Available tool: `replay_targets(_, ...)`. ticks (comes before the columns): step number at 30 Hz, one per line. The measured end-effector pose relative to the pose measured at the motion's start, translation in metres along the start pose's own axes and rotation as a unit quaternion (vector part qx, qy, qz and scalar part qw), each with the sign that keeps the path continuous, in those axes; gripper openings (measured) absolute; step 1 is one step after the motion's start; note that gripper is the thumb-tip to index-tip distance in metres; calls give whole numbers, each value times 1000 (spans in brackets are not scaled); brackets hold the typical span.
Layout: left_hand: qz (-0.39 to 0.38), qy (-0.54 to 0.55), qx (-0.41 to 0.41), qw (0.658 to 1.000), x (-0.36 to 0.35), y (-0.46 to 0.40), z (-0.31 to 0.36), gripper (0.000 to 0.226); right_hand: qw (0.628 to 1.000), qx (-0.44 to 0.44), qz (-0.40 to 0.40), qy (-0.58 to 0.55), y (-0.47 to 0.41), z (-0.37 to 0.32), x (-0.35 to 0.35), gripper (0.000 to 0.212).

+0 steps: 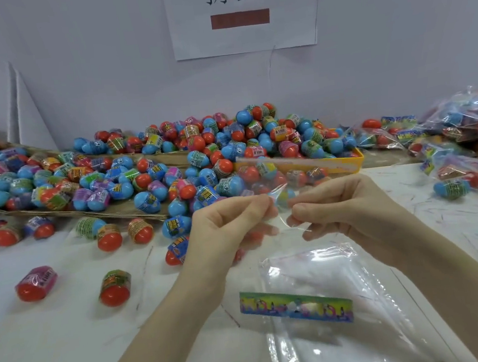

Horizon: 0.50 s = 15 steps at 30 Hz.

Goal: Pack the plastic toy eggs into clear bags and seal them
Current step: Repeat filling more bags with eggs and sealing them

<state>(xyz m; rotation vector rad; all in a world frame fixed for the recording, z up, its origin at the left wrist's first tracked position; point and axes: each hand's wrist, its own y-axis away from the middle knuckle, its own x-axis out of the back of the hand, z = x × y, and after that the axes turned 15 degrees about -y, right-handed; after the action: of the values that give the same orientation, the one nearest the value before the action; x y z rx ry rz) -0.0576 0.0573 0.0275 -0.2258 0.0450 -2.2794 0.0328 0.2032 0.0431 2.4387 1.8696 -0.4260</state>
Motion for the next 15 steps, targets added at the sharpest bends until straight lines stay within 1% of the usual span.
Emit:
replay_targets(4,-12,40,-3,999,-2,1,-2,15,1000,-1,-1,15,-1,1,-2,17)
replay_targets(7,-32,59,4,998,-3,2,-3,18,998,0,-18,52,0,2,-1,19)
replay_targets(8,-41,71,10,997,-4,3,-3,17,997,9,-34,61,1,0,1,22)
replay_targets(9,-53,83,15,995,-4,3,-3,15,997,26,-48,47,1,-2,3,30)
replay_targets(10,-70,94,18,993,-4,4,-2,13,998,41,-48,8,1,-4,7,42)
replay_targets(11,-91,101,15,991,-4,5,-1,14,997,60,-35,-43,0,-8,12,52)
replay_targets(12,-111,105,10,988,-3,7,1,16,992,79,2,-99,-2,-11,16,53)
replay_targets(13,-129,110,3,985,-4,7,0,22,986,95,50,-127,-5,-13,18,50)
replay_targets(14,-143,116,-2,983,-3,9,0,29,986,88,87,-114,-8,-12,18,47)
replay_targets(15,-154,118,-8,981,-4,9,0,31,991,61,104,-52,-12,-10,15,43)
